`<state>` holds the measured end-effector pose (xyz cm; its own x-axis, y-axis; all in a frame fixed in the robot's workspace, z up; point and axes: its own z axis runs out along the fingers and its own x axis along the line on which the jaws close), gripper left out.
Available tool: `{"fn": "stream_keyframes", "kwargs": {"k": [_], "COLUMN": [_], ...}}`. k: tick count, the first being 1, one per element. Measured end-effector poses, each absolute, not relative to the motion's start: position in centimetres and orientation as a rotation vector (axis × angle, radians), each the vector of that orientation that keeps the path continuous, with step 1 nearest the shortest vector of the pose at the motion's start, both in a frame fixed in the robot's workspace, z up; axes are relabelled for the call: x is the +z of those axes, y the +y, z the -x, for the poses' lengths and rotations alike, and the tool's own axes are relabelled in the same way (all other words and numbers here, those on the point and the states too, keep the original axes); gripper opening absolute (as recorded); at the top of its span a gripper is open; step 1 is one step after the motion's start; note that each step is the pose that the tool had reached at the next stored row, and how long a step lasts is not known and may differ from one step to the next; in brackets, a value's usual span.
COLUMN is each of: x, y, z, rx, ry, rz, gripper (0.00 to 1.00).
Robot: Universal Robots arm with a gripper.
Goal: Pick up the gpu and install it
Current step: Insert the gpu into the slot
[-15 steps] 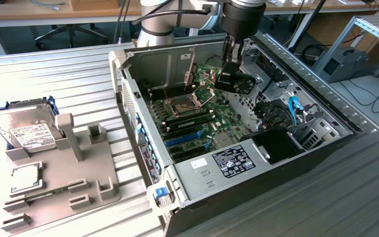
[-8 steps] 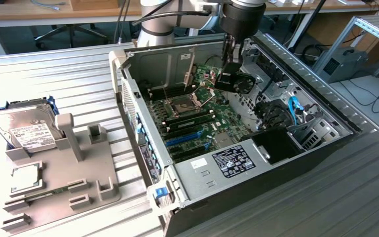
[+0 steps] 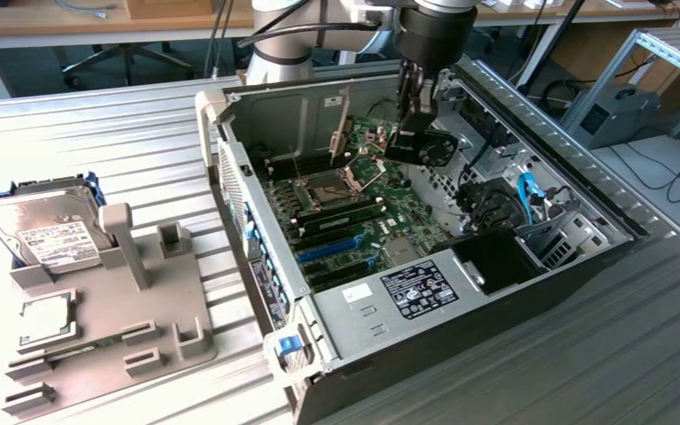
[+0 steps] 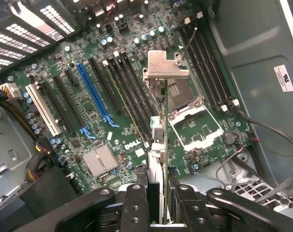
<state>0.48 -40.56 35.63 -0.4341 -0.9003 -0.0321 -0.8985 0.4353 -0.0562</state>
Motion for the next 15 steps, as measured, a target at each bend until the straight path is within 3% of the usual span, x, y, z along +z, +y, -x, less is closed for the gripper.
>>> {"fn": "stream_keyframes", "kwargs": {"k": [15], "x": [35.56], "y": [-40.56], "z": [-0.52], "rx": [-0.043], "ry": [2.536], "rz": [1.754], "gripper": [0.26]}}
